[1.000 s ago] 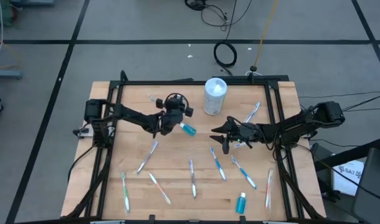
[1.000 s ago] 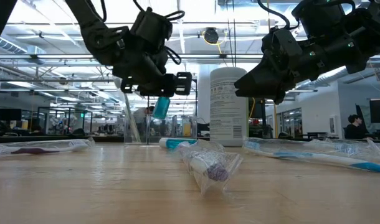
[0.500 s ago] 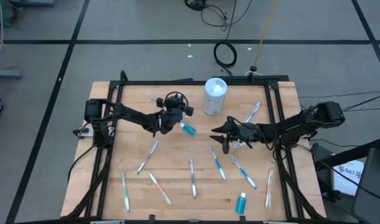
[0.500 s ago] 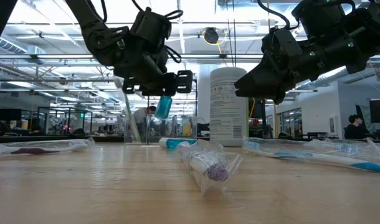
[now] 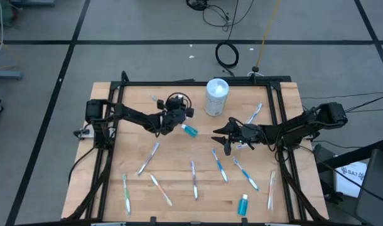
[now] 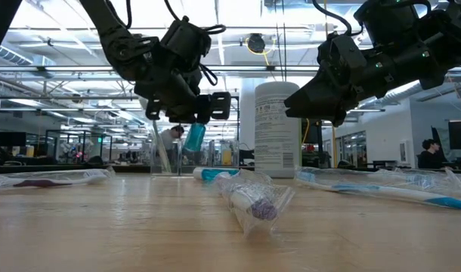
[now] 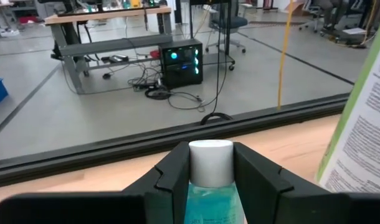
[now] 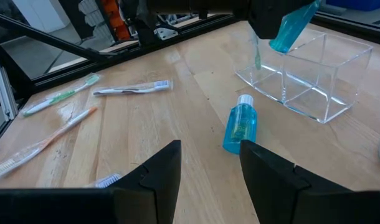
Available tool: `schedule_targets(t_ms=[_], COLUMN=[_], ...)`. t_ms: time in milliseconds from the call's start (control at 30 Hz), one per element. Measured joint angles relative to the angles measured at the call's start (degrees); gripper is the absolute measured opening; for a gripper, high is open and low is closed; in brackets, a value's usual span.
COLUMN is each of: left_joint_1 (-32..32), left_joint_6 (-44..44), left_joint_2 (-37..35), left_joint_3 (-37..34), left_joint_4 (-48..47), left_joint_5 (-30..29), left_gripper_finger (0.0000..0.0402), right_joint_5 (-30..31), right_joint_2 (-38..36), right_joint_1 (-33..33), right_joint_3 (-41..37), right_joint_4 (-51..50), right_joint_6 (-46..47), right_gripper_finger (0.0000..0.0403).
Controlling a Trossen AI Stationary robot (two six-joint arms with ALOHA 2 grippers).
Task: Pick & Place toothbrushing station
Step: Put the middle mouthwash bottle in the middle compartment of the transparent organizer
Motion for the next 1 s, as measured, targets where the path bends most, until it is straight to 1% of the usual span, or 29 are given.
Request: schedule_targets(t_ms=[333, 500, 633, 733, 833, 933, 1000], left_joint_1=[-0.6, -0.8, -0.9, -0.9, -1.0, -0.9, -0.9], left_joint_6=[0.2, -1.3, -0.7, -1.7, 0.3, 2.7, 2.8], left_joint_2=[0.0, 0.0, 1.3, 4.0, 6.3, 6.9, 7.1], left_joint_3=[0.0, 0.0, 0.1, 0.1, 0.0, 0.1, 0.1], left_joint_4=[-0.3, -0.6, -0.9, 1.2, 4.8, 8.3, 8.4], left_joint_5=[-1.2, 0.1, -1.7, -1.6, -4.0, -3.6, -3.0], left_gripper_finger=[0.0113, 0.0113, 0.0113, 0.0113, 0.0113, 0.0113, 0.0113], right_joint_5=[0.0, 0.0, 0.0, 0.0, 0.0, 0.0, 0.0], right_joint_2=[0.0, 0.0, 0.0, 0.0, 0.0, 0.0, 0.0], right_joint_1=[0.0, 0.0, 0.0, 0.0, 0.0, 0.0, 0.0], right_joint_3=[0.0, 0.0, 0.0, 0.0, 0.0, 0.0, 0.0], right_joint_4=[0.0, 0.0, 0.0, 0.4, 0.4, 0.4, 0.4], right_joint_6=[0.0, 0.0, 0.0, 0.0, 0.0, 0.0, 0.0], right_gripper_finger=[0.0155, 0.0155, 0.0155, 0.0155, 0.0155, 0.0155, 0.0155])
